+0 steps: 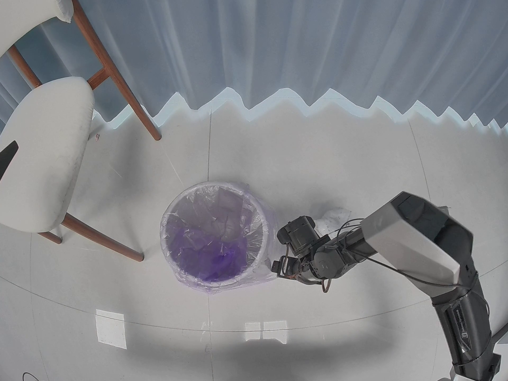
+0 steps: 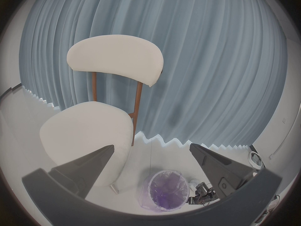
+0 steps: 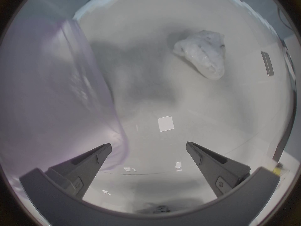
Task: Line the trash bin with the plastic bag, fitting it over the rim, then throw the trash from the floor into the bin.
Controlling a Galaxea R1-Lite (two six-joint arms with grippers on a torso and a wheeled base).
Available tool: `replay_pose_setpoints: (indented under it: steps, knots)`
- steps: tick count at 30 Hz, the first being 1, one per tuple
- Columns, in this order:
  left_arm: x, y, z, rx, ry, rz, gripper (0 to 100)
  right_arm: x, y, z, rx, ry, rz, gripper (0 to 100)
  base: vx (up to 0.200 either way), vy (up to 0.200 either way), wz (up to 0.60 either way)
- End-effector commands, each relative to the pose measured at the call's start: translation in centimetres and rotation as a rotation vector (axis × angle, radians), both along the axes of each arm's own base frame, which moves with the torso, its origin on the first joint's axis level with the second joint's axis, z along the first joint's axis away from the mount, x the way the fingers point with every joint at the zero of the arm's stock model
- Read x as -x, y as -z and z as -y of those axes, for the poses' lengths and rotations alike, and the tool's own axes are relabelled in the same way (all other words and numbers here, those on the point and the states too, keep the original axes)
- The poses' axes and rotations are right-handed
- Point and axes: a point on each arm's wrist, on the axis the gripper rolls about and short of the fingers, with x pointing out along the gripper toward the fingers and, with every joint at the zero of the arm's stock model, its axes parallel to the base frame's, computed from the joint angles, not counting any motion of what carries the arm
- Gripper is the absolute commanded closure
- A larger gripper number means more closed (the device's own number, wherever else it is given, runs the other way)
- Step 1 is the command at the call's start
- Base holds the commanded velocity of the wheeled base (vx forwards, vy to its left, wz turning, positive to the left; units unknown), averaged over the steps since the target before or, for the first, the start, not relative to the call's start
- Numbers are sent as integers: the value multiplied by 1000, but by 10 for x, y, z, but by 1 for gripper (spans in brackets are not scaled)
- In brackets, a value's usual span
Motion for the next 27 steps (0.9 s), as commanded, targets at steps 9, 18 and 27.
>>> replay_pose_setpoints:
  steps: [9, 18, 27]
  knots:
    - [31, 26, 0, -3, 18, 31, 0, 81, -128, 51, -230, 45, 172, 0, 0, 0, 0]
    - [35, 46, 0, -2, 15, -4, 0, 129, -161, 109, -183, -40, 349, 0, 0, 0, 0]
    - [35, 50, 0, 6, 32, -14, 0, 156, -148, 110, -125, -359, 534, 0, 0, 0, 0]
